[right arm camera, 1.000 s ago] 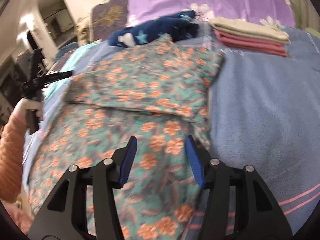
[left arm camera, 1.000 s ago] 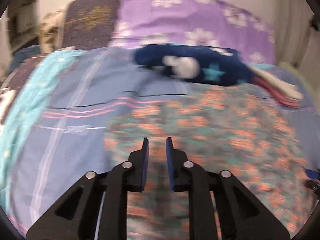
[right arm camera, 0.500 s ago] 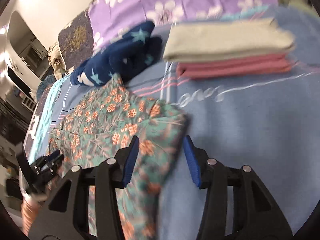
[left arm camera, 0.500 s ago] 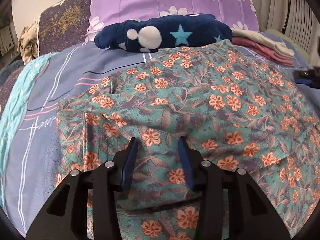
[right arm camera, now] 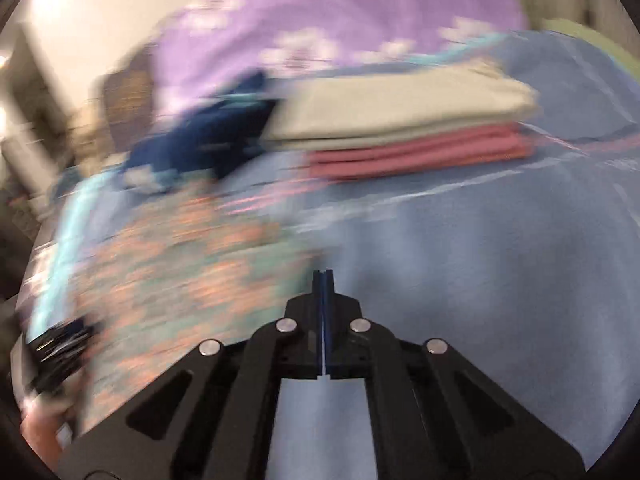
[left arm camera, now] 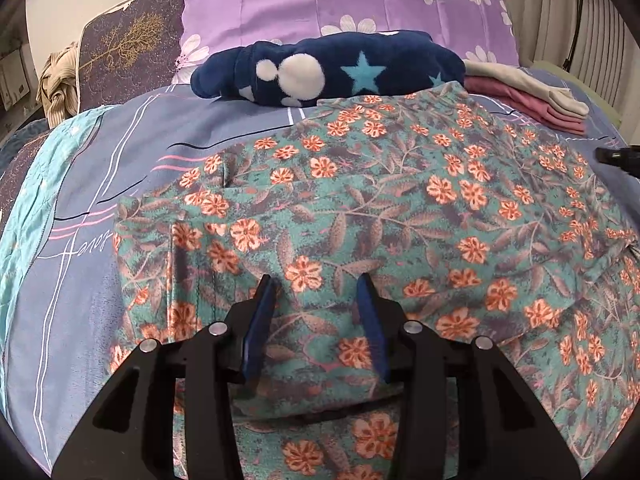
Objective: Fold small clothes
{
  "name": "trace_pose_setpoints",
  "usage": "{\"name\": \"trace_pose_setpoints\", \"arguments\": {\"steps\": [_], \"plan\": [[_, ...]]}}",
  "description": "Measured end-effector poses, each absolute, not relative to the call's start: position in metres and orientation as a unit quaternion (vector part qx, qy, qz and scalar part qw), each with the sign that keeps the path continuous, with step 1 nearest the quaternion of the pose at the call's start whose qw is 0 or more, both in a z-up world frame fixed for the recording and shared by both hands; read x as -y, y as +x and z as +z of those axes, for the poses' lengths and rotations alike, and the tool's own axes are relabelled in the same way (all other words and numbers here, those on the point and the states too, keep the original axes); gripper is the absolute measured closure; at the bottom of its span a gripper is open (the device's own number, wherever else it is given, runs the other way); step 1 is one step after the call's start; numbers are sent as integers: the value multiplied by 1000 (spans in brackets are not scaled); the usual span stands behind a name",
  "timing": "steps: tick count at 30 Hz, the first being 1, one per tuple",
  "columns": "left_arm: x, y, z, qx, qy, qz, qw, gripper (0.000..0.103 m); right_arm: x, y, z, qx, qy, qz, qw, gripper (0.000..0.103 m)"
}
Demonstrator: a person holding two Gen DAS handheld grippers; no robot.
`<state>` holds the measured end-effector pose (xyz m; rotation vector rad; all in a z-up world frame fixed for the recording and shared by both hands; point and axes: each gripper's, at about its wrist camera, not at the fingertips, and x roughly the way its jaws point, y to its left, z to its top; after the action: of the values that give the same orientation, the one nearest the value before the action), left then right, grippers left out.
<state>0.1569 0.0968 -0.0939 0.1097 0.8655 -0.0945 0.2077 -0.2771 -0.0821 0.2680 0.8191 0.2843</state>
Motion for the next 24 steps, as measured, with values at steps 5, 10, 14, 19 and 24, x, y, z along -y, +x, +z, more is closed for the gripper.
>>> {"name": "trace_pose_setpoints", "arguments": {"steps": [5,10,14,19,24], "plan": [[-102,155,-91,-421,42,-50,905,57,208,162,-104,-424,-37,182,886,97],[-165,117,-69,-385,-83,-30,919,57,242,167,-136,-430,35,191,882,103],[-202,104,-84,-417,-82,32,905,57,231,164,-139,-425,12,179,887,103],[-203,104,-98,-427,-67,32,901,54,221,165,-138,-417,-10,170,893,102],[-204,100,-97,-423,-69,32,903,54,225,160,-137,-415,-13,169,894,101]]}}
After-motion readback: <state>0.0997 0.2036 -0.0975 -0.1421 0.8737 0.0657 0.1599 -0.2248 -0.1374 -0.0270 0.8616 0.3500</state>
